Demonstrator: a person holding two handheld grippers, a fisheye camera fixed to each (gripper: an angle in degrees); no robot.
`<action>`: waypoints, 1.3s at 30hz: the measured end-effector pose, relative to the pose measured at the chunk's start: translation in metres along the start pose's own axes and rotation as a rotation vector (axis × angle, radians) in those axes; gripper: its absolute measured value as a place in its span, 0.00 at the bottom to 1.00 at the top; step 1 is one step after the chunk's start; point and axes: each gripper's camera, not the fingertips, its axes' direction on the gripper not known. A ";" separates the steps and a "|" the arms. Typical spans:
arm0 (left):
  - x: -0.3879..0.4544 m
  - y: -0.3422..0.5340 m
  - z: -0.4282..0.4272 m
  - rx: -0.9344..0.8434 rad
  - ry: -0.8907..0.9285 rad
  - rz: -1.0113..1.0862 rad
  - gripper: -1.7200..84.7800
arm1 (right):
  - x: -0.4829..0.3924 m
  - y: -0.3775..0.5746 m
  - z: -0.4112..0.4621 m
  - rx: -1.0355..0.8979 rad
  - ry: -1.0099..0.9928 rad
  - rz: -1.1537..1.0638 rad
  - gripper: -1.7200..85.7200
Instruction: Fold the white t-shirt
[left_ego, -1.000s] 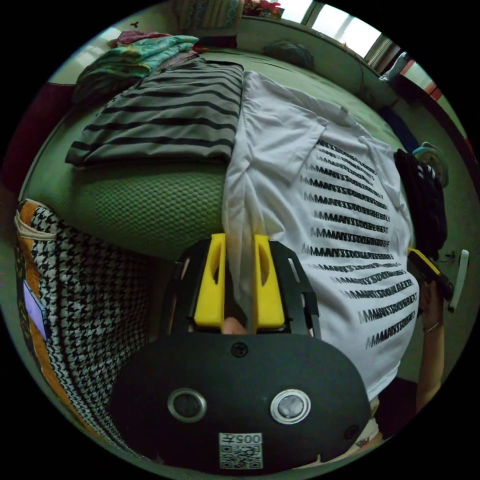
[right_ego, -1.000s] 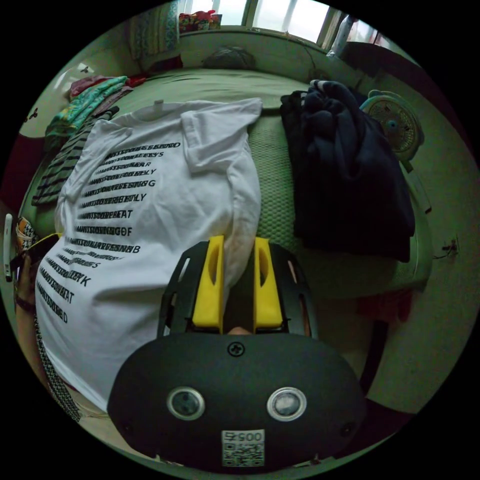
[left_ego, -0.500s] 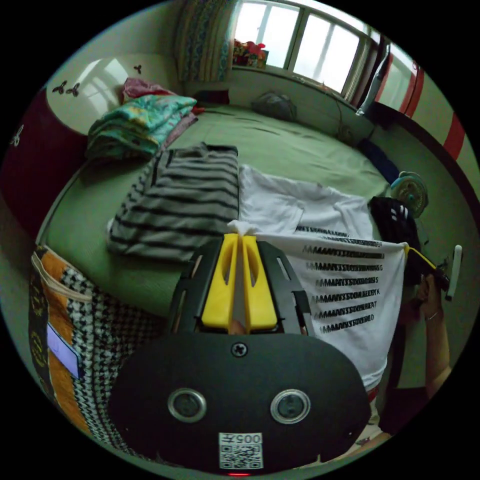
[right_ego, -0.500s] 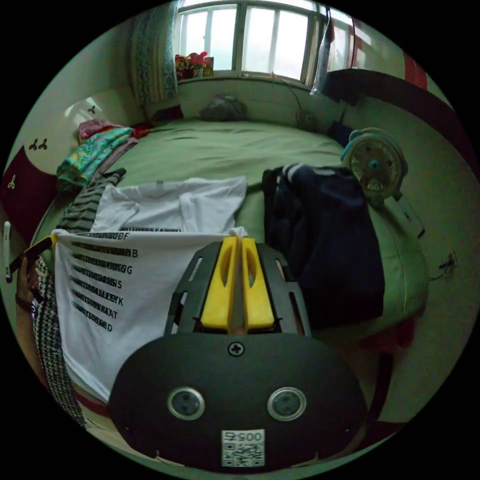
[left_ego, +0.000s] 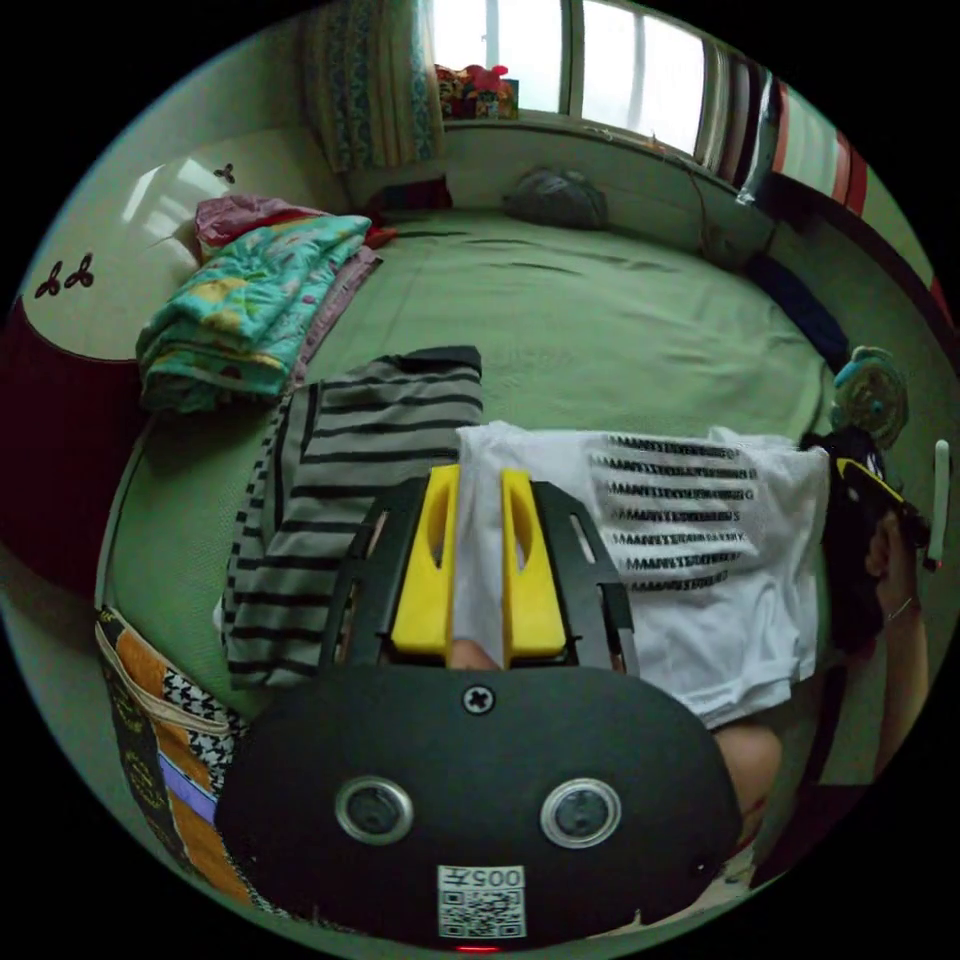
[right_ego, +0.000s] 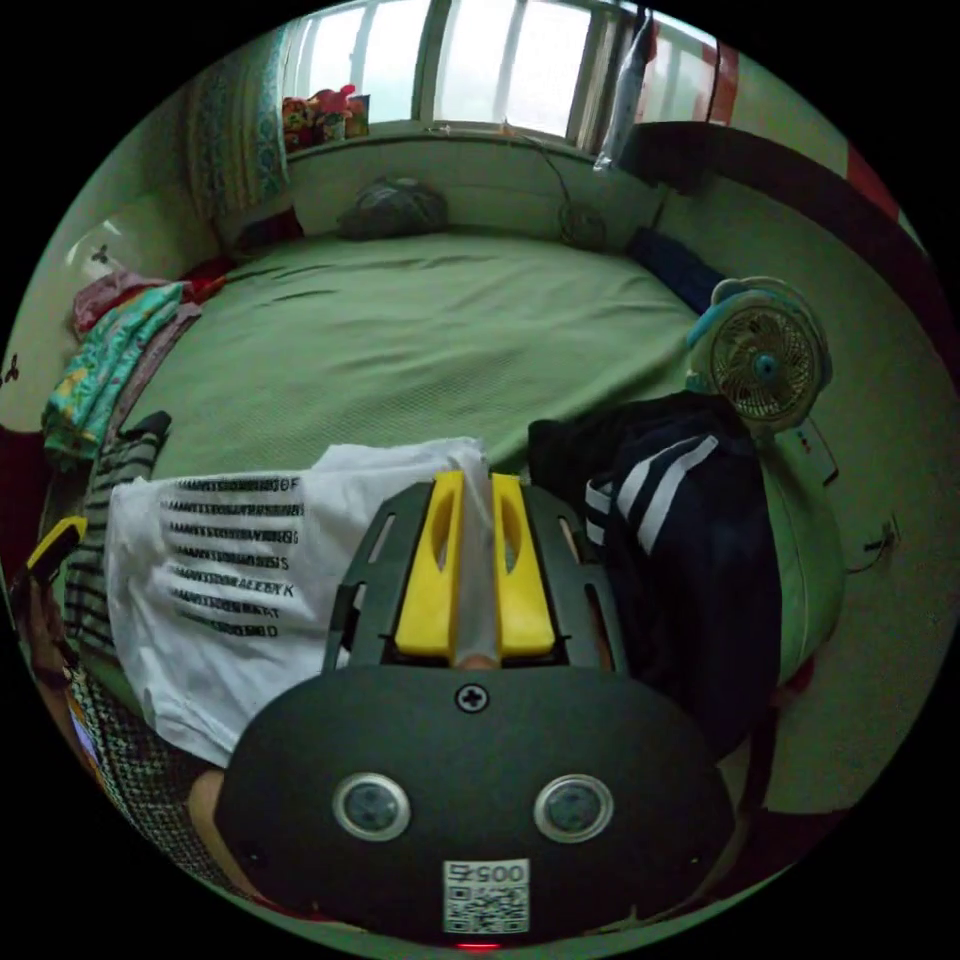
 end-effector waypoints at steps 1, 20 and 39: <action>-0.003 0.006 -0.001 0.001 0.005 -0.006 0.12 | 0.002 0.012 -0.003 -0.005 -0.005 -0.022 0.07; -0.014 0.158 -0.031 -0.116 0.124 -0.116 0.12 | 0.017 0.187 -0.026 -0.143 -0.053 -0.006 0.06; -0.014 0.182 -0.070 -0.097 0.125 -0.234 0.12 | 0.041 0.228 -0.061 -0.097 0.089 -0.035 0.00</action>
